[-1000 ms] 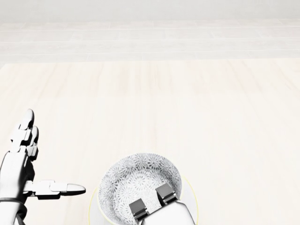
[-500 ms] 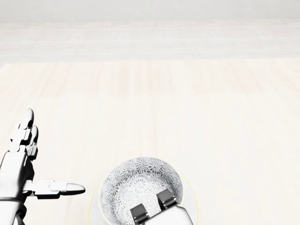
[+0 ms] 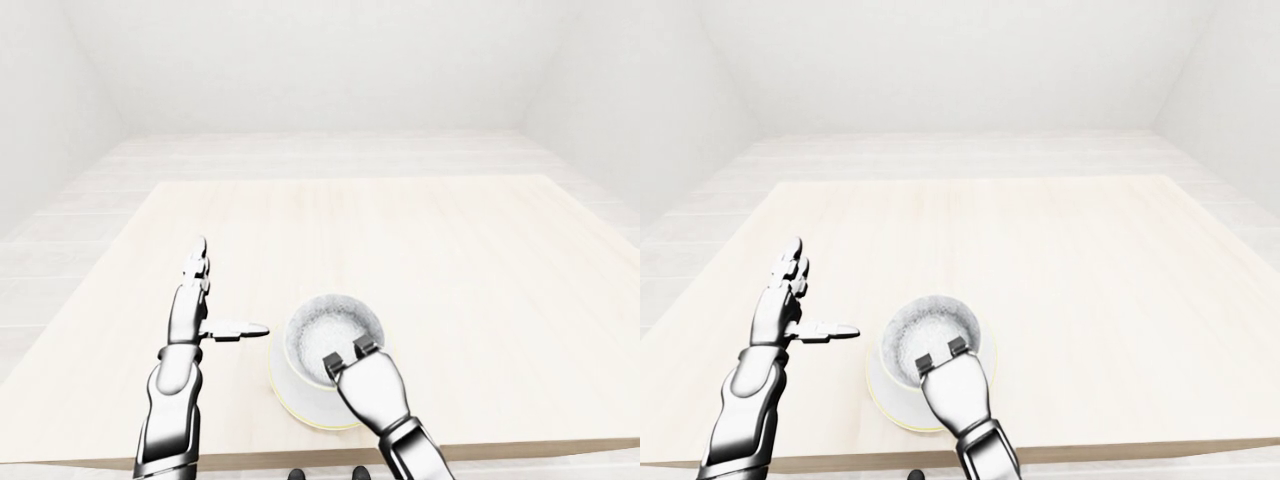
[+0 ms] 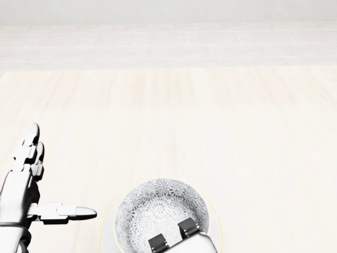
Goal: Put the bowl on the plate.
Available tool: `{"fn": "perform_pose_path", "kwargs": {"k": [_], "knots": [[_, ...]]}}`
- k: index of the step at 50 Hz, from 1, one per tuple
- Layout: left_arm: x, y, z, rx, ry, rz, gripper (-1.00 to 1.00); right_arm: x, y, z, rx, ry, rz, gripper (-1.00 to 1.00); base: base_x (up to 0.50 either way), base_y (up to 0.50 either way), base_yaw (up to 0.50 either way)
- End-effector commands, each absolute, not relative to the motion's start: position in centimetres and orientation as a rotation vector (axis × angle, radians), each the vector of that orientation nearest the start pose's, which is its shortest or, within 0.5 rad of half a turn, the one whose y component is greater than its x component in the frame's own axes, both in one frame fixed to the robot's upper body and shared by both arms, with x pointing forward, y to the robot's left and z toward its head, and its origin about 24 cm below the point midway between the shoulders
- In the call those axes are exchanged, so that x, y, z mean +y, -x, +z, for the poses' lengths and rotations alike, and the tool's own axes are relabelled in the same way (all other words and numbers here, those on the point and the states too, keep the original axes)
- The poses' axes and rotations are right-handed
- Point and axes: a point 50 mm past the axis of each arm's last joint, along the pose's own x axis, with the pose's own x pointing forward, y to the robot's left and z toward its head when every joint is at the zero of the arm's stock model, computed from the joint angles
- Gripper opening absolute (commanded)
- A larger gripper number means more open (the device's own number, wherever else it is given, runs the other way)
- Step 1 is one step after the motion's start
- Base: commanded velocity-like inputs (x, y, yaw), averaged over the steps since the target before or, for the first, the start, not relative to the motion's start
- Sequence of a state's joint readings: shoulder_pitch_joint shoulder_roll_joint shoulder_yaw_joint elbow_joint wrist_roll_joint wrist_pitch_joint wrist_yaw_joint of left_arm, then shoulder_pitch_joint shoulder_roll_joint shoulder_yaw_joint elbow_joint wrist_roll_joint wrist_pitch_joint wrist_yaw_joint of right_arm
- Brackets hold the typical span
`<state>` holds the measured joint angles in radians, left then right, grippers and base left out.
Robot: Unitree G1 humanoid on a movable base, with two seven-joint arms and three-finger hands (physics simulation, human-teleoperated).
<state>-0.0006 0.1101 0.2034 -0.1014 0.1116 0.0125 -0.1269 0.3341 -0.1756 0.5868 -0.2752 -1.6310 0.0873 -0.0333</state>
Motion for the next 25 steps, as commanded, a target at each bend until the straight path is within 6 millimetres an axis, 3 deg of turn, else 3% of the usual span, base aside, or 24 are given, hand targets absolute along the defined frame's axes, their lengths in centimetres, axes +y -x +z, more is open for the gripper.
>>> {"fn": "perform_pose_path", "kwargs": {"k": [1, 25], "knots": [[21.10, -24.91, 6.87, -0.072, -0.235, 0.076, 1.00, -6.28, -15.73, 3.20, -0.323, 1.614, 0.368, -0.41, 0.00, 0.00, 0.00], [20.85, -25.14, 6.86, -0.072, -0.234, 0.074, 1.00, -6.13, -15.75, 3.37, -0.330, 1.619, 0.369, -0.15, 0.00, 0.00, 0.00]]}}
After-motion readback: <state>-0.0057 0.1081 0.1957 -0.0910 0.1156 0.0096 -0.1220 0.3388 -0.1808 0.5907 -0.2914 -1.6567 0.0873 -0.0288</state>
